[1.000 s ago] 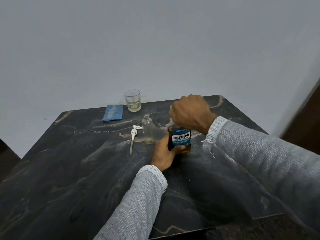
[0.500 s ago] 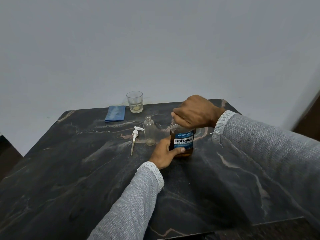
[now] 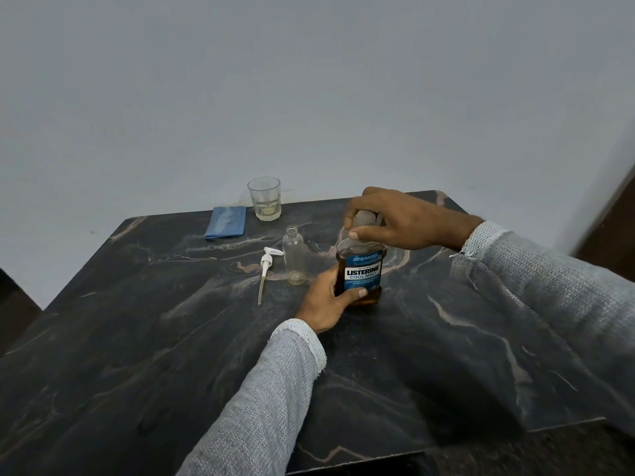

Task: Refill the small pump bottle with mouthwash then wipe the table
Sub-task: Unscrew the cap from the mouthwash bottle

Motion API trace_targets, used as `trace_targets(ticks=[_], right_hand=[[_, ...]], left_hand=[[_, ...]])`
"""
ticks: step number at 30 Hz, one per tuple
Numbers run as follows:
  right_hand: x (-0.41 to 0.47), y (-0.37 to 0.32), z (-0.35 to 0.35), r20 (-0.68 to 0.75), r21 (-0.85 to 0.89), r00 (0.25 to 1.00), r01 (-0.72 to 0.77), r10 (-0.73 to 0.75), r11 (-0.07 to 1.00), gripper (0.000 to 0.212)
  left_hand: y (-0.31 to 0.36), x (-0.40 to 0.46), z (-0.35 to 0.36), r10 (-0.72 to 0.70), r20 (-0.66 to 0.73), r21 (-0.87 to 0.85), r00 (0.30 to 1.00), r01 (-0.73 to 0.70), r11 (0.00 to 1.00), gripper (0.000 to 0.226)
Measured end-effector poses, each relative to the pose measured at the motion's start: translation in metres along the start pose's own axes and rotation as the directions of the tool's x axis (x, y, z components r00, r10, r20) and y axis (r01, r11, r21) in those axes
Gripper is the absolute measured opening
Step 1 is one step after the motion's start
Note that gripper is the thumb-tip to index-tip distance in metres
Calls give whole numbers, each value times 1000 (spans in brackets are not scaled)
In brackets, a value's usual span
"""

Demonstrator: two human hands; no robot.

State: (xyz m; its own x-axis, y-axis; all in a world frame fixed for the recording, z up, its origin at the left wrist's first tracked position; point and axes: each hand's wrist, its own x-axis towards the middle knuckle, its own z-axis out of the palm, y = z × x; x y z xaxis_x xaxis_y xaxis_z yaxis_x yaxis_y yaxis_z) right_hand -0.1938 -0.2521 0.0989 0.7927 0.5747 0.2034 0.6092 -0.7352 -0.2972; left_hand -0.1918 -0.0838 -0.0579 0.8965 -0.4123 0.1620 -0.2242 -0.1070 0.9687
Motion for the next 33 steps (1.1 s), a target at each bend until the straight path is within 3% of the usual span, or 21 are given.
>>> trace_targets(ticks=[3, 7, 12, 17, 19, 22, 24, 29, 33], right_hand=[[-5, 0, -2, 0, 55, 999, -45, 45, 997, 34], [-5, -4, -1, -152, -32, 977, -156, 150, 987, 52], [-5, -10, 1, -141, 28, 982, -120, 123, 992, 30], [-4, -13, 1, -90, 140, 987, -117, 130, 983, 41], [-3, -12, 2, -120, 90, 982, -139, 149, 986, 45], [-2, -11, 4, -217, -181, 964, -197, 156, 963, 54], [-2, -12, 5, -239, -260, 959, -212, 150, 942, 49], [-4, -20, -1, -137, -172, 986, -123, 100, 977, 28], [-6, -21, -4, -69, -113, 991, -122, 114, 986, 40]], left_hand=[[1, -2, 1, 6, 4, -11, 1000, -6, 1000, 42], [1, -2, 1, 1, -8, 9, 1000, -1, 1000, 43], [2, -3, 1, 9, -19, 27, 1000, -8, 1000, 43], [0, -3, 1, 2, -30, 26, 1000, -1, 1000, 43], [0, -4, 1, 1, -28, 21, 1000, 0, 1000, 42], [1, -4, 2, 0, -22, 4, 1000, 1, 1000, 42], [0, -4, 2, -1, -17, -9, 1000, 1, 1000, 43], [-3, -4, 3, -12, -31, -12, 999, 12, 1000, 46], [-3, -4, 3, -18, -37, 0, 999, 18, 1000, 47]])
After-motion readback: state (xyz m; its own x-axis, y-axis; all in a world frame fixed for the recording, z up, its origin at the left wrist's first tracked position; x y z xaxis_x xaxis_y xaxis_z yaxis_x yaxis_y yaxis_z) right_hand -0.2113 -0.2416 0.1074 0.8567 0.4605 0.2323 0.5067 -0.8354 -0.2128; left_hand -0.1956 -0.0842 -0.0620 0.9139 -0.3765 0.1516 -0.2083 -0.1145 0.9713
